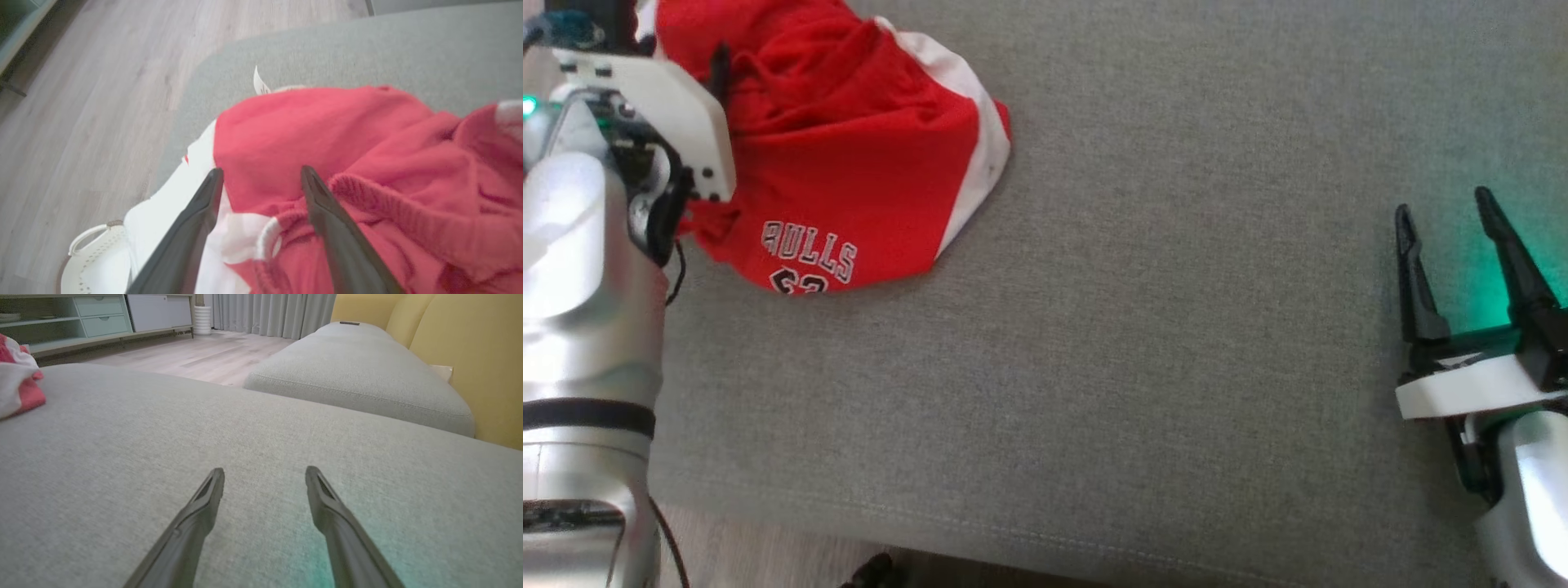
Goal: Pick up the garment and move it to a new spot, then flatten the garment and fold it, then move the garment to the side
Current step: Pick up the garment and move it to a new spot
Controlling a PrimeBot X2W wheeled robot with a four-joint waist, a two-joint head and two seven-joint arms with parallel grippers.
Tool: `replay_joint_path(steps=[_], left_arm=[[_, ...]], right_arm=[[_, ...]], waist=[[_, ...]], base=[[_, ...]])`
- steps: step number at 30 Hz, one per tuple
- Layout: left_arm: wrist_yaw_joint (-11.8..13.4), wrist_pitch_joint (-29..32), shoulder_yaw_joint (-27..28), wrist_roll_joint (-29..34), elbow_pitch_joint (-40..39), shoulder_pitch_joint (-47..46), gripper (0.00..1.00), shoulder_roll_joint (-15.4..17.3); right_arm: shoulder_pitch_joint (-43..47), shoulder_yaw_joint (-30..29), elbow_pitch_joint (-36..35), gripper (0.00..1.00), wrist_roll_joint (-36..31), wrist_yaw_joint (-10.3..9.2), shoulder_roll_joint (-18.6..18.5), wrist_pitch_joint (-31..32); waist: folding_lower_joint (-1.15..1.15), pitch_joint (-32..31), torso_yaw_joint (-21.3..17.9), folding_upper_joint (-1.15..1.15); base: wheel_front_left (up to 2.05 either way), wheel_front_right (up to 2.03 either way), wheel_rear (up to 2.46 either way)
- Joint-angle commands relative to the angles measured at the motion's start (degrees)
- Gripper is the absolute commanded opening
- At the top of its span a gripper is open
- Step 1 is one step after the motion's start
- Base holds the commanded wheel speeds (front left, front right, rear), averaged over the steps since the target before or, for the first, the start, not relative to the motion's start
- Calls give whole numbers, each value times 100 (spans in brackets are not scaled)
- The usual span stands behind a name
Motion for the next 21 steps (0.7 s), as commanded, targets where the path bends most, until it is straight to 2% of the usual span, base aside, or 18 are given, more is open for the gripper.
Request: replay_joint_path(steps=[1, 2, 3, 4, 8, 12, 17, 21], left_arm=[[39, 1, 190, -44, -57, -152, 100, 294], [32, -15, 185, -71, 41, -141, 74, 275], [26, -28, 171, -82, 134, -133, 24, 269], [27, -63, 150, -72, 207, -140, 2, 274], [-14, -292, 74, -126, 386, -196, 0, 207], [-45, -968, 3, -122, 308, -317, 0, 256], [-19, -1834, -99, -35, -80, -501, 0, 306], [-61, -2059, -237, -11, -550, -624, 0, 384]], right_arm=[[-9, 88, -190, 100, 32, 43, -90, -61], [-10, 73, -201, 100, 36, 43, -100, -61], [-12, 60, -208, 100, 39, 43, -108, -61], [-14, 46, -214, 100, 40, 43, -115, -61], [-41, 9, -229, 100, 34, 43, -101, -61], [-58, 54, -190, 100, 45, 43, -26, -61], [-50, 124, -64, 100, 95, 43, 213, -61], [-13, 212, 39, 100, 110, 43, 483, -61]], waist=[[-2, 131, -69, 0], [-2, 156, -69, 0], [-2, 173, -66, 0], [-2, 189, -61, 0], [-2, 165, -12, 0], [-2, -68, 24, 0], [-2, -585, -24, 0], [-2, -1006, -178, 0]], base=[[0, 0, 0], [0, 0, 0], [0, 0, 0], [0, 0, 0], [0, 0, 0], [0, 0, 0], [0, 0, 0], [0, 0, 0]])
